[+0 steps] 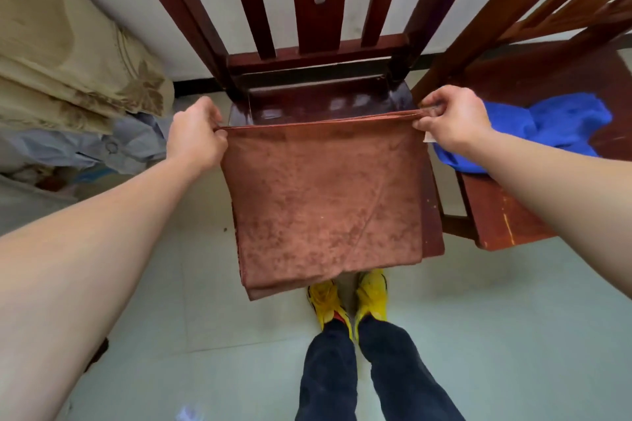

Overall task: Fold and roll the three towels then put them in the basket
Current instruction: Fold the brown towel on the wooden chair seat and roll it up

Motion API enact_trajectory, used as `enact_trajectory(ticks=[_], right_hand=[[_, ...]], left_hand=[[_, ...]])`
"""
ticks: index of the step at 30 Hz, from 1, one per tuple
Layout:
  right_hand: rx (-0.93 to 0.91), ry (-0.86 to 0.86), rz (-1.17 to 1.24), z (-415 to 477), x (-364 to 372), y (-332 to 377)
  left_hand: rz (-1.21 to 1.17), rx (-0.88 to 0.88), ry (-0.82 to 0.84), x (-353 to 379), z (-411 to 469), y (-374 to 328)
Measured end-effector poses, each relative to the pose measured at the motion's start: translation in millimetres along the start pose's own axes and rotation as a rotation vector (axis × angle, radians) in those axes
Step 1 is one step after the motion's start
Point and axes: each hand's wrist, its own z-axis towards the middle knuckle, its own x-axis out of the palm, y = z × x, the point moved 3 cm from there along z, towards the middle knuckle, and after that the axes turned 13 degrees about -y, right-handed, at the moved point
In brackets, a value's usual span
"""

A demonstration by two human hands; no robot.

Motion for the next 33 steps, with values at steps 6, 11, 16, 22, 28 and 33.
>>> enact_trajectory(ticks=[6,11,16,22,28,33], right_hand=[[0.08,0.023,-0.036,41,42,-3],[0.064,0.012,-0.132,61,69,-9],[0.037,-0.031,-0.12,34,63,-30],[0.316,0.092,-0.021,-97,53,-86],[0.568,0.215,0.033,-191,56,-140],[0.735,0.14,0.238,-206,61,-151]], left_hand=[[0.054,-0.149,-0.022,50,31,16],[0.068,-0.235,-0.057,81,48,24],[0.17,-0.297,-0.088,80,16,29],[0.036,-0.588,0.011,80,-119,49],[-0.226,-0.895,0.139,90,-224,80],[-0.341,-0.885,0.256,93,-254,90]])
